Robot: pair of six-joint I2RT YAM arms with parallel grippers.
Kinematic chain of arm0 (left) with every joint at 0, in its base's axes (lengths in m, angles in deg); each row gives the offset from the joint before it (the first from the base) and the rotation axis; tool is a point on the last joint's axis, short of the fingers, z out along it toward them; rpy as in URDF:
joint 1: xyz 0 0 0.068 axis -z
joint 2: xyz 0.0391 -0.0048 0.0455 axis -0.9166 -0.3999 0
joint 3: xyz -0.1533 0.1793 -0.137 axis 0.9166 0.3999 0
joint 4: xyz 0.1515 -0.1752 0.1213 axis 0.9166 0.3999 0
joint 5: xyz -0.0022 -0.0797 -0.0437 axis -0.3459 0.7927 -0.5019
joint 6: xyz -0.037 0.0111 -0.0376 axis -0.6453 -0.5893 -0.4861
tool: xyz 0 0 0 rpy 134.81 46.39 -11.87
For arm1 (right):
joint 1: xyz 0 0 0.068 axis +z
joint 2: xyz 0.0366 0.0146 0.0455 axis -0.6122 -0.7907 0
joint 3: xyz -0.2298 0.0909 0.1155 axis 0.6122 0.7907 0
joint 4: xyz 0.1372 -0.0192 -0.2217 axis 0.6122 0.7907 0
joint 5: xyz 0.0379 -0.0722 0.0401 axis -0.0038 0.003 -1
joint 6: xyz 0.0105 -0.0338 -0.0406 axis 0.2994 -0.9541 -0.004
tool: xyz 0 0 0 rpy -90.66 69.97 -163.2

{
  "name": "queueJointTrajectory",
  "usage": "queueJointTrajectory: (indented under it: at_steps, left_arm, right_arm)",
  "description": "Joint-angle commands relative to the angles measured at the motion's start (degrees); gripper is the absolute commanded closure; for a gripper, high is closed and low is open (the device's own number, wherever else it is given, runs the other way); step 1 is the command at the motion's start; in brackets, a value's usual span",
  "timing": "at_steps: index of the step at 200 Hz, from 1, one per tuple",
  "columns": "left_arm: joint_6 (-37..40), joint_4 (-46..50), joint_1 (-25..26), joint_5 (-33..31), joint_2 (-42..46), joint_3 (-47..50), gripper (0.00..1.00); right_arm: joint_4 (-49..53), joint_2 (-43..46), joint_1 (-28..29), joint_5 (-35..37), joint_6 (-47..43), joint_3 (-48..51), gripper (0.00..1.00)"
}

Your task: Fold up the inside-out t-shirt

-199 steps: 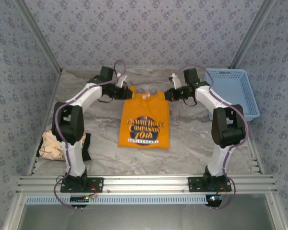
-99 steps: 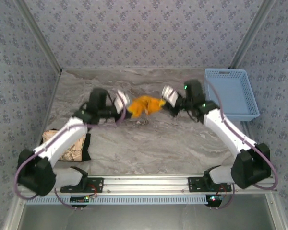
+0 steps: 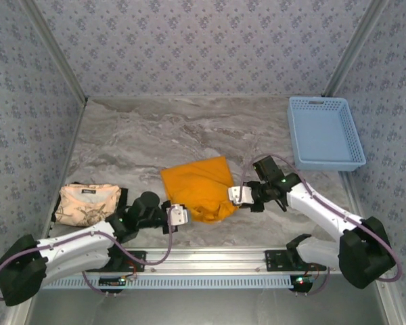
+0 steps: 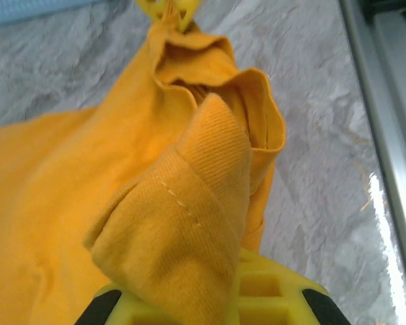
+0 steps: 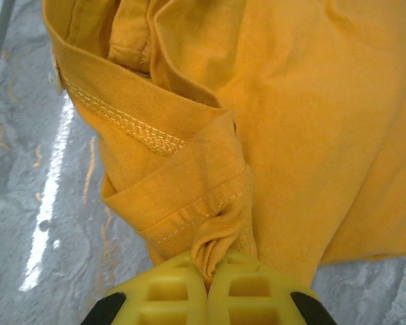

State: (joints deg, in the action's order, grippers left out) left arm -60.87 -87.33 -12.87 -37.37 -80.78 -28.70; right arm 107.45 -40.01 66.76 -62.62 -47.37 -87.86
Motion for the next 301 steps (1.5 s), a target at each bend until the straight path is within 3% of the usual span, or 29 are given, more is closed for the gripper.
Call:
queueJointTrajectory:
  at_steps: [1, 38, 59, 80, 107, 129, 183, 205, 229, 257, 273, 292, 301]
  left_arm:
    - [-0.98, -0.1, 1.1, 1.42, 0.16, -0.83, 1.0]
    - [-10.56, 6.9, 1.11, 8.91, 3.5, -5.41, 1.0]
    - [-17.38, 6.68, 0.2, 10.23, 3.83, -7.39, 1.0]
    - [-23.15, 6.09, -6.17, 13.12, 0.54, -10.87, 1.0]
    - [-24.31, 12.45, -15.89, 18.99, -8.21, -18.12, 1.0]
    - [-20.35, 17.21, -17.73, 17.75, -15.17, -22.59, 1.0]
    - [-22.54, 18.59, -24.87, 12.07, -26.53, -26.52, 1.0]
    - [-27.24, 16.41, -26.67, 11.28, -31.48, -25.12, 1.0]
    - [-34.51, 13.31, -27.33, 5.04, -35.43, -24.35, 0.99]
    - [-40.16, 5.97, -27.5, 3.38, -33.27, -20.53, 0.98]
    - [-42.21, 3.18, -27.46, 0.62, -33.0, -18.56, 0.93]
    - [-43.17, 3.56, -27.52, 1.8, -36.45, -18.76, 0.87]
    - [-44.27, 3.36, -27.46, 2.08, -37.54, -18.44, 0.79]
  right_arm:
    - [8.03, 3.53, -0.6, -2.07, -2.36, -1.64, 1.0]
    - [22.34, 8.47, -2.8, -5.47, 3.35, -6.66, 1.0]
    - [17.25, 7.37, -8.43, -8.07, 9.32, -8.87, 1.0]
    - [15.06, -0.06, -11.01, -12.04, 7.47, -14.09, 1.0]
    - [14.02, -10.69, -12.3, -9.94, 7.71, -21.22, 1.0]
    - [12.94, -18.52, -12.36, -10.57, 9.7, -27.0, 1.0]
    - [6.06, -34.13, -12.79, -6.39, 20.29, -37.1, 1.0]
    - [4.39, -39.24, -11.69, -2.85, 24.63, -38.83, 1.0]
    - [-0.68, -41.75, -10.55, 3.47, 25.54, -36.98, 1.0]
    - [-6.79, -43.08, -10.69, 2.74, 30.59, -35.88, 1.0]
    - [-6.87, -44.84, -10.54, 6.64, 33.26, -37.22, 1.0]
    - [-4.12, -47.41, -9.87, 9.74, 34.2, -40.13, 1.0]
    - [-2.98, -48.29, -9.3, 10.75, 34.38, -41.1, 0.98]
